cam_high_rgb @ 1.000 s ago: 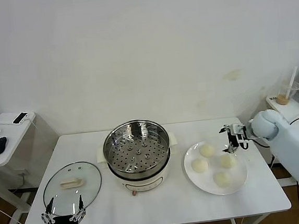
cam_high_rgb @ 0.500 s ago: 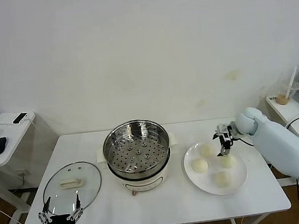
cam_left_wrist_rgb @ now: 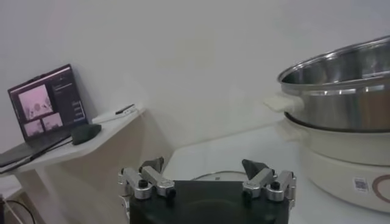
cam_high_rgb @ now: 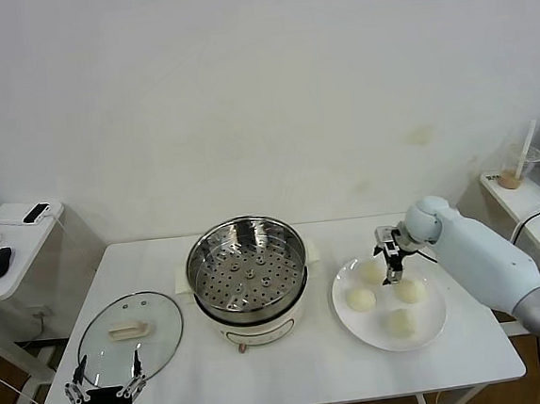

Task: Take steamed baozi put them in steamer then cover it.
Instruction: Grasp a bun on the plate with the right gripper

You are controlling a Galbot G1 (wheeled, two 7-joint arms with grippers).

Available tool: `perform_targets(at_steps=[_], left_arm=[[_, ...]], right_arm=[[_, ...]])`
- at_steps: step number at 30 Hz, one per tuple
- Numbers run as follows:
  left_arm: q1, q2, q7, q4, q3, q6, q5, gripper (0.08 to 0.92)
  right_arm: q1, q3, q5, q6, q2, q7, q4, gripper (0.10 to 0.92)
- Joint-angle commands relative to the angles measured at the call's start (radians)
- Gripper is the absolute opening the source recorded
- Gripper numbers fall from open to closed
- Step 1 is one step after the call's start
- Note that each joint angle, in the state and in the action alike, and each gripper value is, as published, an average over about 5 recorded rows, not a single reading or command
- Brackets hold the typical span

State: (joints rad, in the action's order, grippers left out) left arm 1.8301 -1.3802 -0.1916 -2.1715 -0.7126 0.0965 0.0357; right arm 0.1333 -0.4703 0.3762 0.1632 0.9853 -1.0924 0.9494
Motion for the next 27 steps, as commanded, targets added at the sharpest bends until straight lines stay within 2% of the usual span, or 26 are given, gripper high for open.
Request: perform_targets(at_steps=[1,27], left_arm=[[0.002,0.0,-0.002,-0.001,-0.002,-0.001,0.001,0.823],[0.008,0.0,-0.004,-0.006,-0.004,-0.002,0.001,0.823]], right_arm=[[-0.008,-0.013,0.006,0.003,0.021,0.001,-0.019,0.801],[0.002,-0.017,0.054,-0.012,0.028,0.009,-0.041,0.614]])
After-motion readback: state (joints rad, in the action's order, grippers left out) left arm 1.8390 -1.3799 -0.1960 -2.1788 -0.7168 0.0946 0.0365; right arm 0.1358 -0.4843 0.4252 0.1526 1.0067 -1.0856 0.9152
